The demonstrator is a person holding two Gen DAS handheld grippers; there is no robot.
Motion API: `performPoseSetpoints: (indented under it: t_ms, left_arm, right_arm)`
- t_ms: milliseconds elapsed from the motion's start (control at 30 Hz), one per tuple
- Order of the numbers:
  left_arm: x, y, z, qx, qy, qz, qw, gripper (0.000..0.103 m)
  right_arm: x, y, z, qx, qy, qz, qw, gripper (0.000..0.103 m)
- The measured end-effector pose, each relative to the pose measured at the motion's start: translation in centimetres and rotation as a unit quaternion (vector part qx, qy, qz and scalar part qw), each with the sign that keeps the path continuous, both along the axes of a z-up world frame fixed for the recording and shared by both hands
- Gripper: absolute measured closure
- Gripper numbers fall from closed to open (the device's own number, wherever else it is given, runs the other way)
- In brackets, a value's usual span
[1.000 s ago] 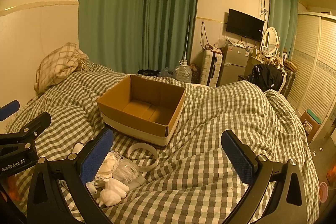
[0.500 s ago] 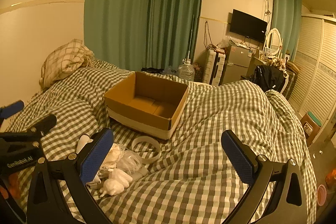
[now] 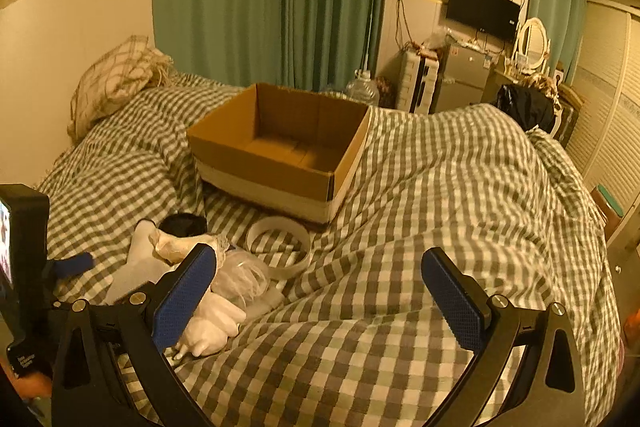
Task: Organize objects
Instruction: 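Grasp the white sock with the left tool while the right tool grasps plastic bags, drop both into box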
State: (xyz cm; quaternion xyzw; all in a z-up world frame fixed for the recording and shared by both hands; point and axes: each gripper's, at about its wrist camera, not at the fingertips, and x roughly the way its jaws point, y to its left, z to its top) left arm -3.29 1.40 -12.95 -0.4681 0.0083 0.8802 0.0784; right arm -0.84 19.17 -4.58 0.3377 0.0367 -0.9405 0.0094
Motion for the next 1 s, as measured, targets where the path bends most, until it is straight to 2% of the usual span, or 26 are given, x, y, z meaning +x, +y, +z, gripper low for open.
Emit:
performPoseSetpoints:
  t_ms: [33, 100, 167, 267, 300, 400, 567, 767, 833, 1000]
  left_arm:
    - [-0.1, 0.2, -0.6, 0.003, -0.014, -0.005, 0.9999, 0.039]
    - [0.0, -0.2, -0.6, 0.018, -0.015, -0.007, 0.9997, 0.045]
    - [0.5, -0.8, 0.4, 0.036, 0.006, -0.003, 0.9993, 0.047]
    - [1.5, -1.9, 3.0, 0.044, 0.058, 0.009, 0.9973, 0.047]
    - [1.9, -2.4, 4.2, 0.041, 0.081, 0.013, 0.9958, 0.047]
    - [1.5, -3.8, 6.2, 0.021, 0.114, 0.028, 0.9929, 0.047]
    - [0.8, -6.5, 7.6, -0.005, 0.138, 0.061, 0.9885, 0.047]
    - [0.4, -8.2, 6.3, -0.002, 0.12, 0.076, 0.9899, 0.047]
    - [0.6, -8.4, 5.6, 0.004, 0.114, 0.074, 0.9907, 0.047]
    - [0.3, -9.0, 4.7, 0.018, 0.105, 0.067, 0.9921, 0.047]
  right_arm:
    - [-0.1, -0.1, -0.2, 0.002, -0.002, 0.001, 1.0, 0.0]
    - [-0.1, -0.4, -0.4, 0.006, -0.004, 0.007, 1.0, 0.0]
    - [-0.1, -0.8, -0.5, 0.01, -0.003, 0.013, 1.0, 0.0]
    - [-0.2, -1.2, -0.4, 0.014, -0.004, 0.02, 1.0, 0.0]
    - [-0.3, -1.4, -0.4, 0.015, -0.004, 0.023, 1.0, 0.0]
    - [-0.5, -2.3, -0.2, 0.016, -0.005, 0.041, 0.999, 0.0]
    - [-1.8, -5.1, -0.7, 0.02, -0.02, 0.093, 0.995, 0.0]
    - [-5.0, -9.1, -3.8, 0.043, -0.082, 0.146, 0.985, 0.0]
    - [-6.0, -10.3, -5.4, 0.049, -0.108, 0.161, 0.98, 0.003]
    - [-7.3, -11.3, -8.1, 0.051, -0.157, 0.179, 0.97, 0.029]
